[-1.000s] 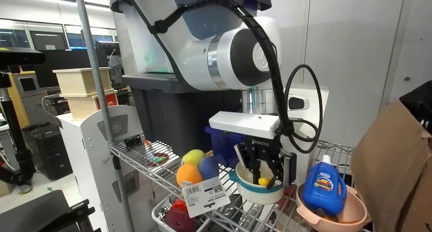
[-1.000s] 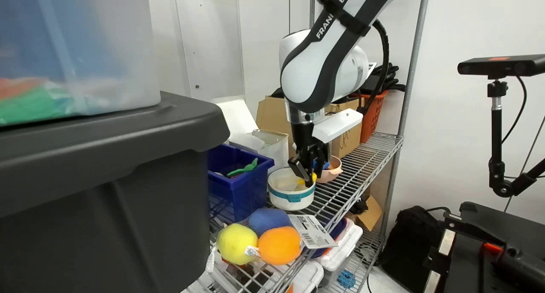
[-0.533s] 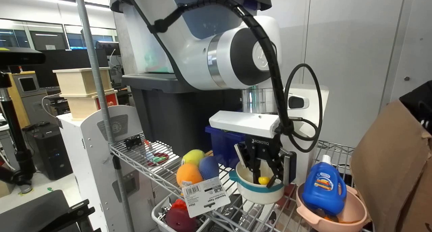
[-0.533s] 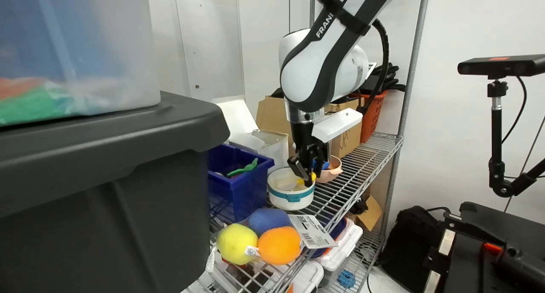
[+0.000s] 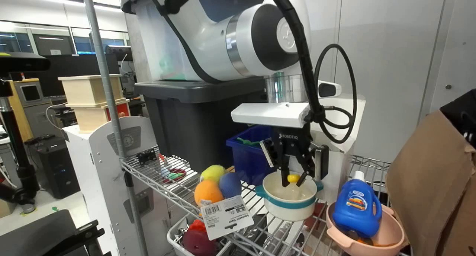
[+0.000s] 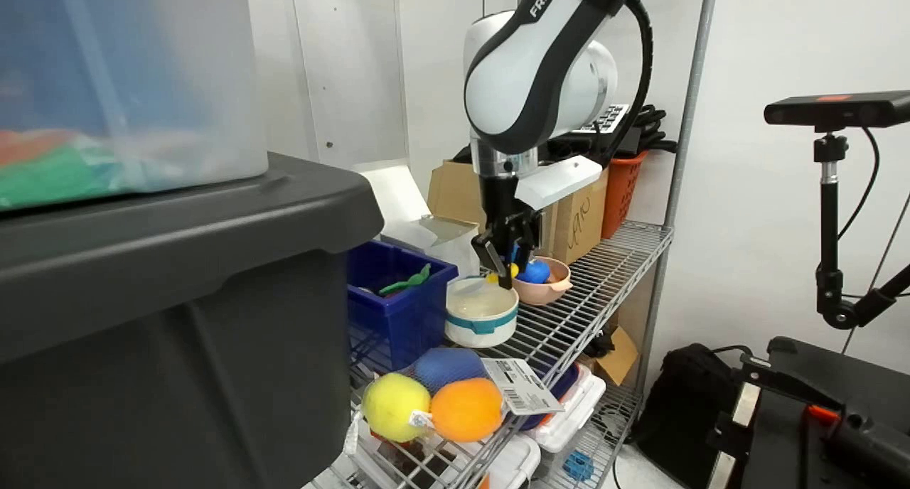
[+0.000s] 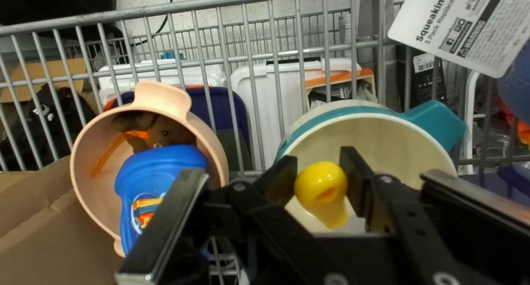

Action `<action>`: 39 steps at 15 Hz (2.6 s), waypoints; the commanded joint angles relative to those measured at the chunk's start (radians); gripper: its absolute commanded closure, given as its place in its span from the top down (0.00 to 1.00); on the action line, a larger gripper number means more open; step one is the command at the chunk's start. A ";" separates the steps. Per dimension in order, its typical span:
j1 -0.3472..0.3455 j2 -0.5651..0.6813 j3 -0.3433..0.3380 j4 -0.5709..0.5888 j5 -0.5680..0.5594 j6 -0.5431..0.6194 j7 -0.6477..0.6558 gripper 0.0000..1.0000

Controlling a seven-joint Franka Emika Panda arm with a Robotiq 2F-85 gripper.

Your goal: Remove the yellow ball from the white pot and place it inside the blue storage bin

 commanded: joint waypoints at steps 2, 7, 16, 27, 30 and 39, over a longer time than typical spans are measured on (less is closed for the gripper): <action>-0.012 -0.101 0.008 -0.070 0.017 0.029 -0.031 0.09; -0.016 -0.144 0.010 -0.096 0.019 0.036 -0.038 0.09; -0.002 -0.234 0.032 -0.153 0.024 0.069 -0.035 0.09; 0.032 -0.246 0.066 -0.163 0.023 0.081 -0.026 0.09; 0.038 -0.244 0.068 -0.170 0.022 0.082 -0.026 0.09; 0.047 -0.245 0.071 -0.185 0.017 0.089 -0.025 0.66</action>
